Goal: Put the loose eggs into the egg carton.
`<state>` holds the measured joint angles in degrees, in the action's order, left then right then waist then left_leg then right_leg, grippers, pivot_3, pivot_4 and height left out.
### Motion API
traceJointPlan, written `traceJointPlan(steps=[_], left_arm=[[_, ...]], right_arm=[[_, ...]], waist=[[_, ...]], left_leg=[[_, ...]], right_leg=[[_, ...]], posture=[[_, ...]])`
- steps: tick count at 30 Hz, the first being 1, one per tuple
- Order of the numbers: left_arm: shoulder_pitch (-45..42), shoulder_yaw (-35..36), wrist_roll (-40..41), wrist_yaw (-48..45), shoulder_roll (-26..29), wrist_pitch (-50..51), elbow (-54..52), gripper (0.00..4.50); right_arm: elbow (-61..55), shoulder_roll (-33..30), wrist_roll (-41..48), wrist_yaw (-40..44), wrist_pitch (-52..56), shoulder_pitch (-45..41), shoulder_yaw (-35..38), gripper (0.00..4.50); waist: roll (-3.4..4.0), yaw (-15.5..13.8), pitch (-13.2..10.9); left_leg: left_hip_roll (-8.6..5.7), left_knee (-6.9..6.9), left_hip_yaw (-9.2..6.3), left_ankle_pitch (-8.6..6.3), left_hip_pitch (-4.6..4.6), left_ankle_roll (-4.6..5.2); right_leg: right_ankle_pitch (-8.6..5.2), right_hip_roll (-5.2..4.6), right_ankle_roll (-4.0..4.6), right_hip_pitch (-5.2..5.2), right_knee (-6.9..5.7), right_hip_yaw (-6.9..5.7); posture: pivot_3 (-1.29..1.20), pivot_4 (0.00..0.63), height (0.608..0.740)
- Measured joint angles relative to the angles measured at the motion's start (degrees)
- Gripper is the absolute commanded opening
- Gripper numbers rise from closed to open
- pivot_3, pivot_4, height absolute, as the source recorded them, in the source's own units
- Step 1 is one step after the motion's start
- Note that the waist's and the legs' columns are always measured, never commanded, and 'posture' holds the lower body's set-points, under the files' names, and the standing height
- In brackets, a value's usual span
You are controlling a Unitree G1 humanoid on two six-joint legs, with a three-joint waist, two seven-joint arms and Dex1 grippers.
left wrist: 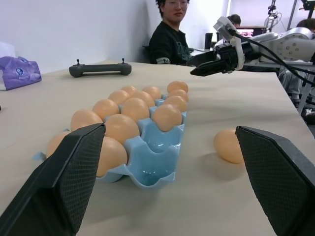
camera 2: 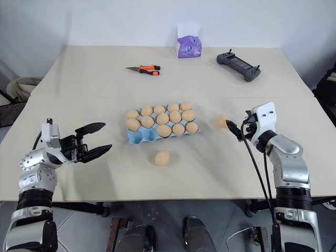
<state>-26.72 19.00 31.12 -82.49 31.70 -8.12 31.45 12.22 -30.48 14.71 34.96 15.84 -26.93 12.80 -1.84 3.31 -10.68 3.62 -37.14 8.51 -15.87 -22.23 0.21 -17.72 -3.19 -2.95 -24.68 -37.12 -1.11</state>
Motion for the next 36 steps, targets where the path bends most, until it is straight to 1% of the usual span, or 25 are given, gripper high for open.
traceJointPlan(steps=[4, 6, 10, 15, 19, 21, 25, 28, 29, 32, 36], left_arm=[[-0.1, -0.2, 0.2, -0.1, -0.2, 0.2, -1.9, 4.5], [0.0, -0.3, 0.2, -0.1, -0.2, 0.3, -2.1, 4.5], [0.3, -0.2, 0.2, -0.1, -0.1, 0.6, -2.3, 4.5], [0.1, -0.3, 0.2, -0.1, 0.1, 0.7, -2.1, 4.5], [-0.5, -0.5, 0.2, -0.2, 0.1, 0.7, -1.2, 4.5], [-1.5, -0.9, 0.2, -0.3, 0.1, 0.7, -0.6, 4.5], [-2.9, -1.1, 0.1, -0.7, 0.1, 0.5, 0.9, 4.5], [-3.2, -1.2, 0.1, -0.9, 0.1, 0.4, 1.1, 4.5], [-3.3, -1.1, 0.1, -0.9, 0.1, 0.3, 1.1, 4.5], [-3.3, -1.3, 0.1, -0.8, 0.0, 0.1, 0.9, 4.5], [-2.1, -1.3, 0.1, -0.4, -0.1, 0.0, 0.4, 4.5]], right_arm=[[-2.7, 0.8, 1.1, -0.5, -0.8, 2.7, 0.7, 4.45], [-6.9, 0.8, 2.2, -0.6, -0.8, 6.6, 1.6, 4.45], [-17.0, -0.1, 4.8, 0.2, 0.0, 16.9, 3.8, 4.45], [-27.4, -2.9, 9.3, 2.7, 2.3, 30.1, 9.9, 4.45], [-31.8, -3.9, 12.4, 5.1, 3.5, 37.8, 14.2, 4.45], [-32.5, -4.4, 13.3, 5.5, 3.9, 39.6, 15.4, 4.45], [-32.5, -4.6, 13.9, 5.5, 4.2, 39.6, 16.8, 4.45], [-32.4, -4.7, 14.0, 4.8, 4.4, 36.8, 16.2, 4.45], [-32.2, -4.6, 13.7, 4.2, 4.4, 35.1, 15.4, 4.45], [-29.4, -3.1, 12.4, 0.7, 4.7, 26.3, 11.3, 4.45], [-21.4, 0.3, 9.1, -2.4, 4.4, 16.6, 5.0, 4.45]], waist=[[0.0, -0.2, 0.0], [0.01, -0.5, 0.0], [0.01, -1.0, 0.0], [0.0, -1.6, 0.0], [0.0, -1.6, 0.0], [0.0, -1.6, 0.0], [0.0, -1.5, 0.0], [0.0, -1.5, 0.0], [0.0, -1.4, 0.0], [-0.01, -1.1, 0.0], [0.0, -1.1, 0.0]], left_leg=[[0.0, 0.03, -0.01, -0.01, -0.02, -0.01], [0.0, 0.06, -0.05, -0.01, -0.05, -0.02], [0.0, 0.0, -0.04, -0.05, -0.05, 0.0], [-0.03, 0.0, -0.03, -0.07, 0.07, 0.08], [-0.02, -0.01, -0.05, -0.04, 0.11, 0.09], [-0.02, -0.03, -0.04, -0.03, 0.11, 0.1], [-0.03, -0.02, -0.02, -0.01, 0.13, 0.12], [-0.02, -0.02, -0.02, -0.01, 0.12, 0.11], [-0.02, -0.02, -0.02, -0.01, 0.12, 0.11], [-0.02, -0.05, -0.03, 0.0, 0.13, 0.12], [-0.02, 0.0, -0.02, 0.0, 0.07, 0.09]], right_leg=[[0.0, 0.0, -0.01, 0.0, 0.04, -0.01], [-0.01, 0.0, -0.02, 0.0, 0.08, -0.04], [0.0, 0.0, -0.06, 0.06, 0.15, -0.03], [0.03, 0.0, -0.09, 0.17, 0.15, 0.01], [0.05, 0.03, -0.06, 0.19, 0.14, 0.0], [0.06, 0.02, -0.07, 0.21, 0.14, 0.02], [0.09, 0.03, -0.07, 0.21, 0.15, 0.04], [0.09, 0.04, -0.07, 0.19, 0.16, 0.05], [0.09, 0.04, -0.07, 0.19, 0.16, 0.05], [0.11, 0.04, -0.05, 0.19, 0.14, 0.05], [0.1, 0.04, -0.03, 0.12, 0.15, 0.05]], posture=[[0.0, 0.15, 0.74], [0.0, 0.15, 0.74], [0.0, 0.15, 0.74], [0.0, 0.15, 0.74], [0.0, 0.15, 0.74], [0.0, 0.15, 0.74], [0.0, 0.15, 0.74], [0.0, 0.15, 0.74], [0.0, 0.15, 0.74], [0.0, 0.15, 0.74], [0.0, 0.15, 0.74]])
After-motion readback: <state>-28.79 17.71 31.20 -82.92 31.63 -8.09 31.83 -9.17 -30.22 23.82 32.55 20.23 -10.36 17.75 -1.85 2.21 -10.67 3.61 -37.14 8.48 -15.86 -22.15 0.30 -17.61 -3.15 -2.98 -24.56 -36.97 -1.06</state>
